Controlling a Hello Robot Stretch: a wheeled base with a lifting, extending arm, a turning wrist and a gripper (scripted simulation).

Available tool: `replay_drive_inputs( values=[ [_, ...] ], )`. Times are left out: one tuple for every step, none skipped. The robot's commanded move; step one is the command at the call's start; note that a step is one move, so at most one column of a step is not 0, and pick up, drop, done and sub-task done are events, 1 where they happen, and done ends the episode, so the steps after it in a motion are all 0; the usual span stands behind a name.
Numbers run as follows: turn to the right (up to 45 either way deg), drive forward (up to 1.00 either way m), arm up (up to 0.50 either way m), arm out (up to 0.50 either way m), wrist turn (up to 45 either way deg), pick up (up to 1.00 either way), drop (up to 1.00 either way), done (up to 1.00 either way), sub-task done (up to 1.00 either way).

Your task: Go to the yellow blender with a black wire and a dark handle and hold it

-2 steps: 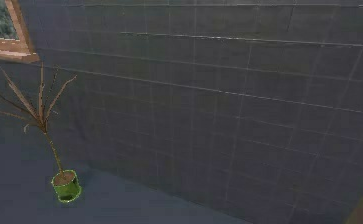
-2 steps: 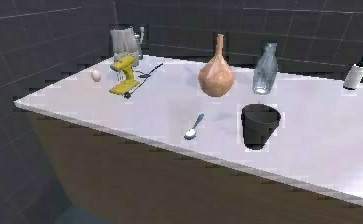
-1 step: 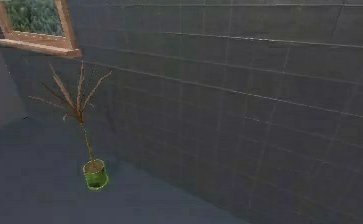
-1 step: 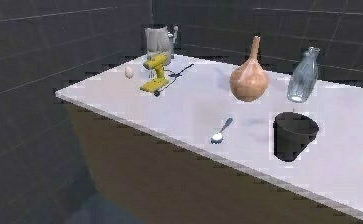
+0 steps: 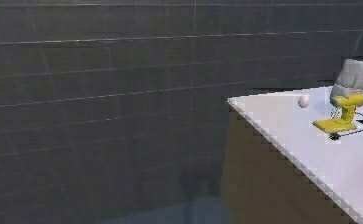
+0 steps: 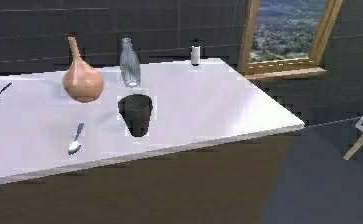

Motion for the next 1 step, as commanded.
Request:
replay_drive_inputs(
  values=[
    [45.0, 0.0, 0.0, 0.0, 0.0, 0.0, 0.0, 0.0, 0.0]
  ],
)
